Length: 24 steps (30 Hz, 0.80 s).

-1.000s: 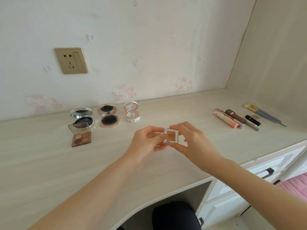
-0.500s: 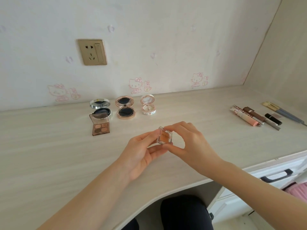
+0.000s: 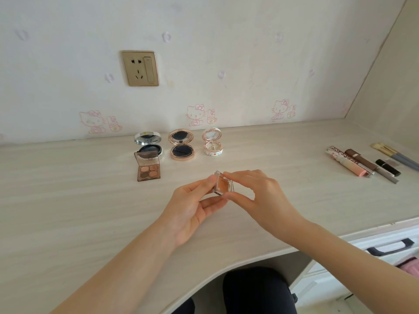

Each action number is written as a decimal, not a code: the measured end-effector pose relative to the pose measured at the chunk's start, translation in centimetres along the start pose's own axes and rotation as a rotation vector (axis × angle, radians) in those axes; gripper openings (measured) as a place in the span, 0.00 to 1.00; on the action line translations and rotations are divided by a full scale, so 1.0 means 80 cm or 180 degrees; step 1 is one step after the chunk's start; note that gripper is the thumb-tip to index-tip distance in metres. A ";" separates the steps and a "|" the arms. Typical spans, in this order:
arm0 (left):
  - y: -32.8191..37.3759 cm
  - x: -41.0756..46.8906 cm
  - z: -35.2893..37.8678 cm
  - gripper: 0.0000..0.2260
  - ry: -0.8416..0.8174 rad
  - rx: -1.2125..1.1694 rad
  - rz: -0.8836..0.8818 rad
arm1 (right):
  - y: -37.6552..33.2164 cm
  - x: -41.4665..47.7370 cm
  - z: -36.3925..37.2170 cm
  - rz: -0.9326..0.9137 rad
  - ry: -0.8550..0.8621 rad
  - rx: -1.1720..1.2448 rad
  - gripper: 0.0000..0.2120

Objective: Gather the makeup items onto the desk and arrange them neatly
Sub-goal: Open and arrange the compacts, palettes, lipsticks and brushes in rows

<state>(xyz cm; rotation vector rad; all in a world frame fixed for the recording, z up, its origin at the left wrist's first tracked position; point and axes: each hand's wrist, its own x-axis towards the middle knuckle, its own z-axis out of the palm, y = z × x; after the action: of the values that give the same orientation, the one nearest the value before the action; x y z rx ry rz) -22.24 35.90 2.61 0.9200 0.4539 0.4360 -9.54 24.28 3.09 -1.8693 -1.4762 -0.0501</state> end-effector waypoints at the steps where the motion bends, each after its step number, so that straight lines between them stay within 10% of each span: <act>1: 0.000 0.000 -0.003 0.12 0.0001 0.0037 0.0007 | -0.001 0.001 -0.001 0.0064 -0.0035 0.0038 0.17; 24: -0.019 0.001 -0.047 0.07 0.0560 0.4707 0.1772 | 0.027 0.045 0.019 -0.0203 -0.0919 -0.0831 0.16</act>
<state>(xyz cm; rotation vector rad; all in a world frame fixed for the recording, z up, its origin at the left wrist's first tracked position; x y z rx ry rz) -24.01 37.57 -0.64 2.4870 0.6750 0.6817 -7.10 27.94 2.52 -2.1050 -1.7972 -0.0027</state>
